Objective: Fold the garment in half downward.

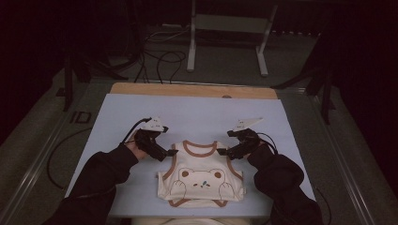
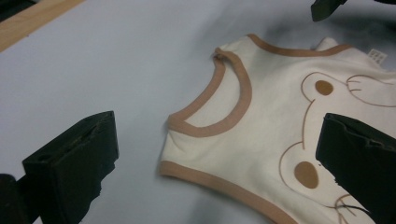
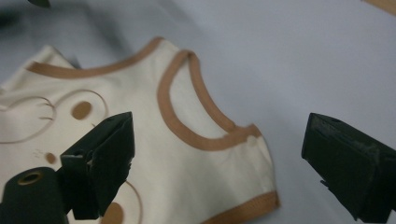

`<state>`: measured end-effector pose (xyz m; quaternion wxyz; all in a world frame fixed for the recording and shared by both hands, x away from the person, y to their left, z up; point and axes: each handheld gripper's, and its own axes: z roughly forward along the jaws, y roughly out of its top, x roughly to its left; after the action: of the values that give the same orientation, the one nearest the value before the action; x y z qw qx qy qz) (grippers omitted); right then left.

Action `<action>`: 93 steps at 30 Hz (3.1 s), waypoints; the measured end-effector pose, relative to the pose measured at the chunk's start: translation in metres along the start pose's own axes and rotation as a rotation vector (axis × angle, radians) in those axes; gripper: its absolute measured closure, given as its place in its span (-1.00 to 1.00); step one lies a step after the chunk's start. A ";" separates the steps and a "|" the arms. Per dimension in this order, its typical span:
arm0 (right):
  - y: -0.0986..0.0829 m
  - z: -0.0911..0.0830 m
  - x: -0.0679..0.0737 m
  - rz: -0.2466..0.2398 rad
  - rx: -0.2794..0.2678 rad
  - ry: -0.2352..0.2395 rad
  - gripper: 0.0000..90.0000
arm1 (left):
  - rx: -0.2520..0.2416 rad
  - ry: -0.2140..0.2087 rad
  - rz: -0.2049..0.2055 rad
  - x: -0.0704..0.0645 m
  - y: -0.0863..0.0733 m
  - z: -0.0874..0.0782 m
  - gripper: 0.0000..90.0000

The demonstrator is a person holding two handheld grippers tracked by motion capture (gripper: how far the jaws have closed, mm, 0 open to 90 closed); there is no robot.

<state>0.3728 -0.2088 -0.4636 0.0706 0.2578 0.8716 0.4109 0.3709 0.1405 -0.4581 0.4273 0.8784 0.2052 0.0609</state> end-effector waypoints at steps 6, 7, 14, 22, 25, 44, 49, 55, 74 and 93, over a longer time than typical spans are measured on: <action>-0.006 0.010 -0.008 0.018 0.025 -0.003 -0.78 | 0.034 -0.030 -0.021 0.007 -0.002 0.015 -1.00; -0.009 0.013 -0.010 0.027 0.035 -0.006 -0.78 | 0.041 -0.040 -0.018 0.008 -0.004 0.021 -1.00; -0.015 0.022 -0.016 0.031 0.058 -0.011 -0.78 | 0.072 -0.051 -0.011 0.015 -0.010 0.032 -0.93; -0.024 0.032 -0.023 0.035 0.108 -0.040 -0.68 | 0.125 -0.038 -0.028 0.022 -0.017 0.052 -0.86; -0.027 0.035 -0.024 0.029 0.127 -0.047 -0.61 | 0.150 -0.046 -0.034 0.023 -0.019 0.058 -0.83; -0.030 0.041 -0.020 -0.011 0.189 -0.087 -0.12 | 0.165 0.019 0.025 0.016 -0.023 0.068 0.11; -0.028 0.040 -0.013 -0.025 0.201 -0.060 0.30 | 0.175 0.015 0.019 0.013 -0.021 0.068 0.36; -0.026 0.040 -0.009 -0.055 0.222 -0.028 0.67 | 0.180 -0.016 0.005 0.012 -0.020 0.068 0.66; -0.021 0.039 -0.009 -0.066 0.233 -0.024 0.85 | 0.171 -0.067 -0.006 0.018 -0.018 0.063 0.95; 0.003 0.018 -0.008 -0.103 0.171 -0.041 0.85 | 0.117 -0.058 0.054 0.019 0.008 0.041 0.95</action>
<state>0.3866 -0.1993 -0.4741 0.0873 0.2262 0.9140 0.3254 0.4022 0.1140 -0.4789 0.3794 0.9085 0.1720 0.0348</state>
